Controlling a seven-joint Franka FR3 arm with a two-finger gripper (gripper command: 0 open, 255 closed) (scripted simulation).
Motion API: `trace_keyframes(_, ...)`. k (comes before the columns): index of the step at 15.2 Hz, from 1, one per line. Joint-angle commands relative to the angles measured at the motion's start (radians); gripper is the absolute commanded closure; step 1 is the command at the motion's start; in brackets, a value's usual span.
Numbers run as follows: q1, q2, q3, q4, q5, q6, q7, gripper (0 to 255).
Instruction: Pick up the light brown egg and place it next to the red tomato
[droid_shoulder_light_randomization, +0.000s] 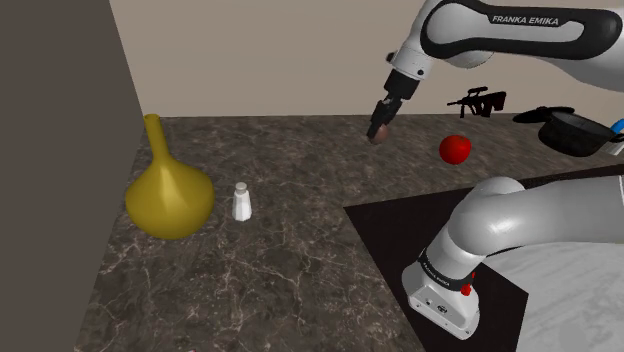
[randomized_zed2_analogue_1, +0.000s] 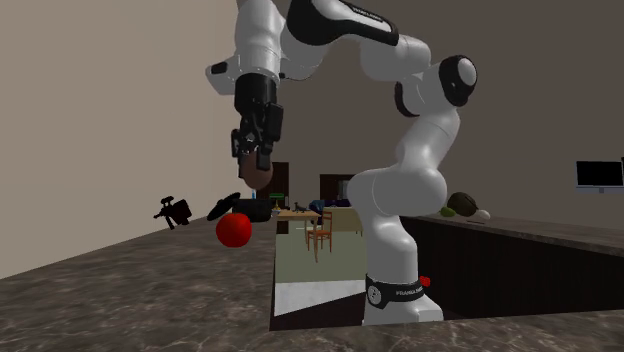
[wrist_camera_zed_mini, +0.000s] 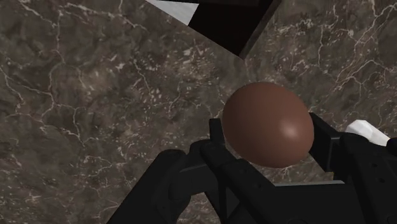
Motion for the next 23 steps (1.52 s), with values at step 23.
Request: trace_keyframes(23, -0.164, 0.172, -0.571, 0.266, -0.315, -0.130, -0.591, 255)
